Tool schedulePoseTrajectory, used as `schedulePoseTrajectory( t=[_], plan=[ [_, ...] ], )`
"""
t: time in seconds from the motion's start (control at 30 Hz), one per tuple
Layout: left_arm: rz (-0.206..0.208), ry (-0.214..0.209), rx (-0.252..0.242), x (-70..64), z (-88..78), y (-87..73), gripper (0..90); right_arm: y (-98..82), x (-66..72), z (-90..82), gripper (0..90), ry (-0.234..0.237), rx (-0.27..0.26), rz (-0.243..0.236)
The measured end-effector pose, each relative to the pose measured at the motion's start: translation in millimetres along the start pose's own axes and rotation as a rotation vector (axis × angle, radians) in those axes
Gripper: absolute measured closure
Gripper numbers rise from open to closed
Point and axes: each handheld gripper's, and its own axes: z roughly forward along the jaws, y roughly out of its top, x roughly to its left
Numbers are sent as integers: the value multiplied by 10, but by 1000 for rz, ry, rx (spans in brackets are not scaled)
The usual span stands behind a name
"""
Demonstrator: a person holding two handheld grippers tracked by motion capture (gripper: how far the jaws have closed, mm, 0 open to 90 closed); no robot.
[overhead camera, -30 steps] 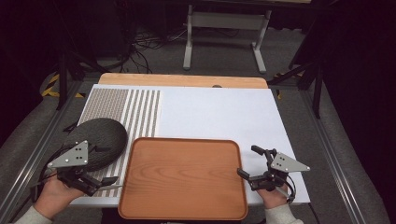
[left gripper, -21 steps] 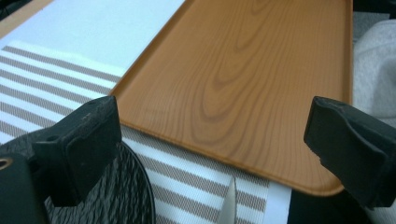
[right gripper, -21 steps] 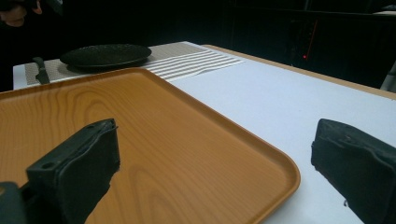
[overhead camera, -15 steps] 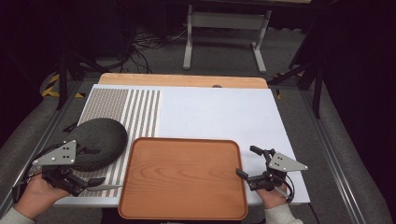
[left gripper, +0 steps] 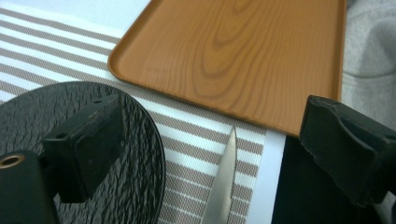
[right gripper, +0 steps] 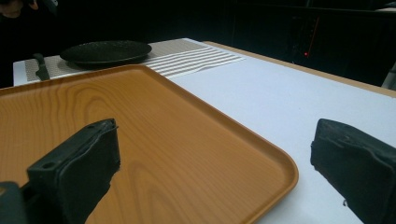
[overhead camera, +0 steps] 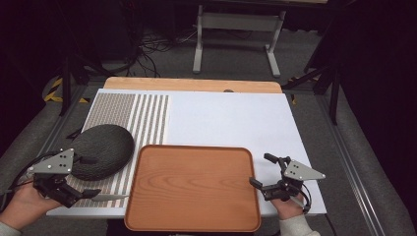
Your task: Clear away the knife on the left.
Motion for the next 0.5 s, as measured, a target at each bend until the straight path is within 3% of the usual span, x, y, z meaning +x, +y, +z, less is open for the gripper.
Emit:
schedulePoseTrajectory(
  t=[0.5],
  plan=[
    [14, -75, 252, 105, 6, -143, 151, 18, -46, -77, 19, -19, -12, 3]
  ],
)
